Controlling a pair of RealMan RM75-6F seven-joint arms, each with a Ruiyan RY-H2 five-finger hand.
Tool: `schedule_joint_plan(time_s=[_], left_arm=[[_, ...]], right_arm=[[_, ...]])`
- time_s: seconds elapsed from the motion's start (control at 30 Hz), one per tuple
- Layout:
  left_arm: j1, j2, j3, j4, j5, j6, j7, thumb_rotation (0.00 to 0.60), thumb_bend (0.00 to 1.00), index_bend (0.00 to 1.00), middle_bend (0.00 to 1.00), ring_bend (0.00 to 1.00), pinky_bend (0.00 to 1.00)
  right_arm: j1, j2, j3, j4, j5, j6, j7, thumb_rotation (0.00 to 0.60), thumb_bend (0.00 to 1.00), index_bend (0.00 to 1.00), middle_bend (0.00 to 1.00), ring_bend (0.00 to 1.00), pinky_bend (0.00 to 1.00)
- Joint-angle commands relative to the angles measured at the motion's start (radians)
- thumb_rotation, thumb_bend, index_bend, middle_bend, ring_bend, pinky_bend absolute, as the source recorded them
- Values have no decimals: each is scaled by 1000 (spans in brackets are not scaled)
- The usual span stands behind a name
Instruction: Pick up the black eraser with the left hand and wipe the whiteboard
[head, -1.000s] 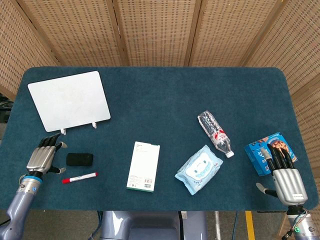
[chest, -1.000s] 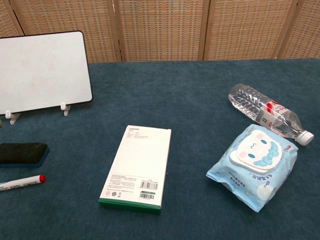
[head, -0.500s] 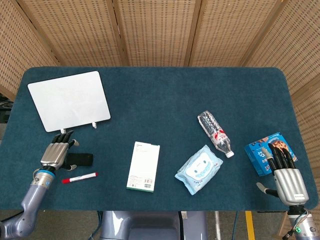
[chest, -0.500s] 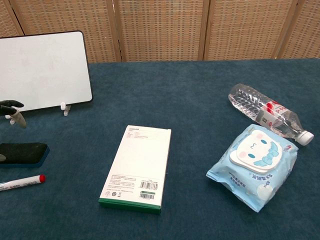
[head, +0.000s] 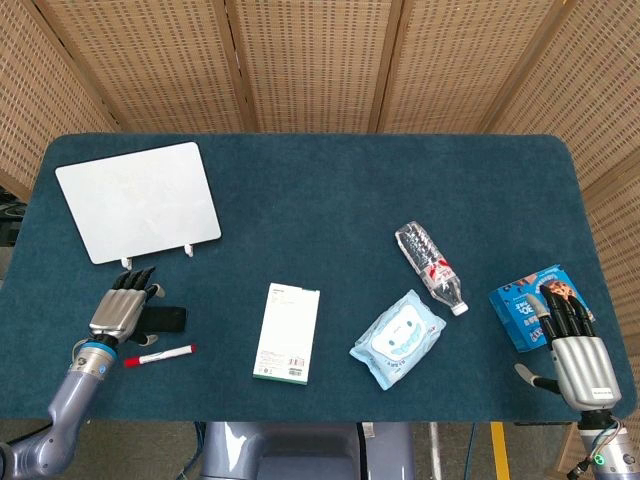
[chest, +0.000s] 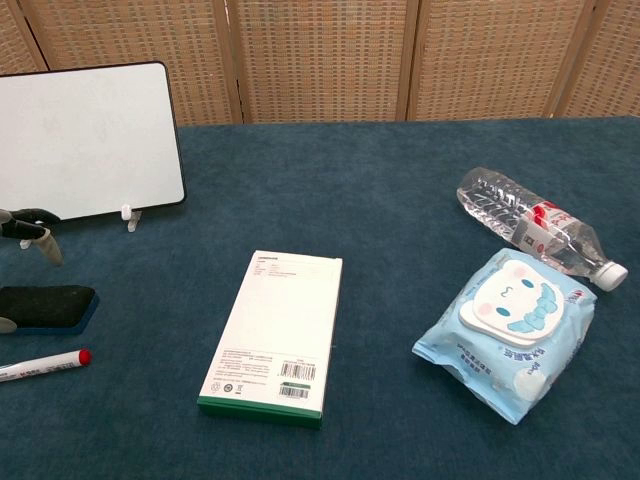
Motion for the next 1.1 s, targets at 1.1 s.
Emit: schedule_joint_plan(time_s=[1.1], left_arm=[[-5, -144, 51, 134, 61, 84, 41, 600, 339, 404, 0, 0, 0]], right_arm=[[-6, 6, 4, 5, -11, 22, 34, 600, 53, 28, 0, 0, 0]])
